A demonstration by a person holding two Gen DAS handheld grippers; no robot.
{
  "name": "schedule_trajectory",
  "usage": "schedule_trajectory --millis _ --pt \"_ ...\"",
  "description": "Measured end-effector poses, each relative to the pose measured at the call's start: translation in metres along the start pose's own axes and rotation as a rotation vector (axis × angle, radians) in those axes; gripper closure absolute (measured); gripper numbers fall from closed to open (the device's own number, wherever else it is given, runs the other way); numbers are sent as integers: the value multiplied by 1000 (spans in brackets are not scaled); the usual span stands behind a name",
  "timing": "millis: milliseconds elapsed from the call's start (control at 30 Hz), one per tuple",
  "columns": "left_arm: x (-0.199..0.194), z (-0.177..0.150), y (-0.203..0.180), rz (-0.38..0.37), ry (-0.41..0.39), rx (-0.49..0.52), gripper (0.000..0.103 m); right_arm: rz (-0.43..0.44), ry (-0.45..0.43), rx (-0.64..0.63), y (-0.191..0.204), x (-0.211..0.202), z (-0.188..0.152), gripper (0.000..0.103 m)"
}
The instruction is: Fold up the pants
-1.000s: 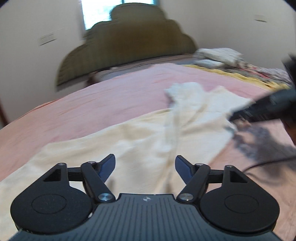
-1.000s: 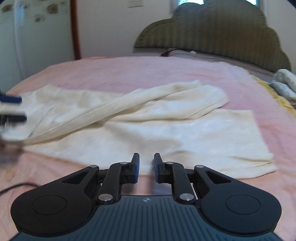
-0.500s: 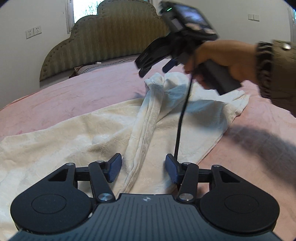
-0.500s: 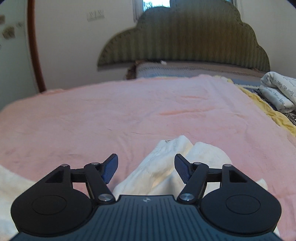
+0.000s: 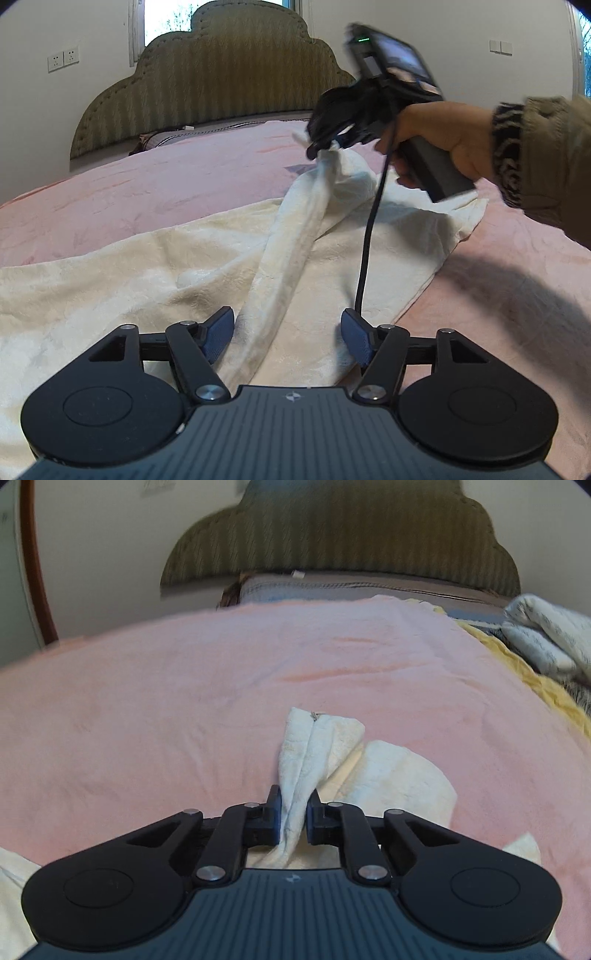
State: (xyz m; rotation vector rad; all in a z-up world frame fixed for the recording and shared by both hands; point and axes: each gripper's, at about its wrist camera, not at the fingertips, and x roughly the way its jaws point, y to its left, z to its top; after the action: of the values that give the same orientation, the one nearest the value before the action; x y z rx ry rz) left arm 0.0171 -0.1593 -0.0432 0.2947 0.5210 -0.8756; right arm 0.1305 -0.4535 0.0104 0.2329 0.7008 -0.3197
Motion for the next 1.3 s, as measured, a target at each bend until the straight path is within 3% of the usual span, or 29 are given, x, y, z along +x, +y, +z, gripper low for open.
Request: schedule_trajectory --millis 167,267,433,533,600,700,767,800,867,933,1033,1100,1133,1200,1300 --pt "0 1 1 24 -2 -10 55 144 -133 333 -64 -57 -24 92" --pt "-1 3 -3 30 -3 22 56 219 -175 544 -109 -86 -56 92" --pt "5 4 -18 67 12 122 57 236 -116 696 -153 -94 -110 91" --pt "9 6 -25 86 11 172 57 240 -62 780 -166 -80 -128 87" --pt "13 8 -29 105 10 207 56 265 -80 824 -170 -75 -131 81" --pt "17 9 -35 125 10 228 56 262 -95 822 -170 -70 -123 78" --pt "18 10 -33 97 18 197 80 270 -96 833 -172 -66 -122 78" --pt "19 11 -30 68 31 168 86 278 -101 836 -173 -64 -120 79" --pt "21 16 -25 58 33 116 88 286 -99 800 -171 -60 -111 88" --pt "19 25 -18 101 -12 86 89 307 -111 755 -167 -61 -93 89" --pt "0 46 0 157 -153 -35 89 425 -290 674 -156 -89 -62 90" --pt "-9 55 6 140 -193 -92 88 467 -428 579 -148 -116 -50 90" --pt "-8 55 6 120 -175 -82 87 479 -478 542 -146 -126 -49 90" --pt "2 49 -7 58 -85 -16 86 390 -420 519 -150 -129 -60 90" --pt "17 25 -26 -5 26 55 87 246 -197 612 -172 -106 -97 89"
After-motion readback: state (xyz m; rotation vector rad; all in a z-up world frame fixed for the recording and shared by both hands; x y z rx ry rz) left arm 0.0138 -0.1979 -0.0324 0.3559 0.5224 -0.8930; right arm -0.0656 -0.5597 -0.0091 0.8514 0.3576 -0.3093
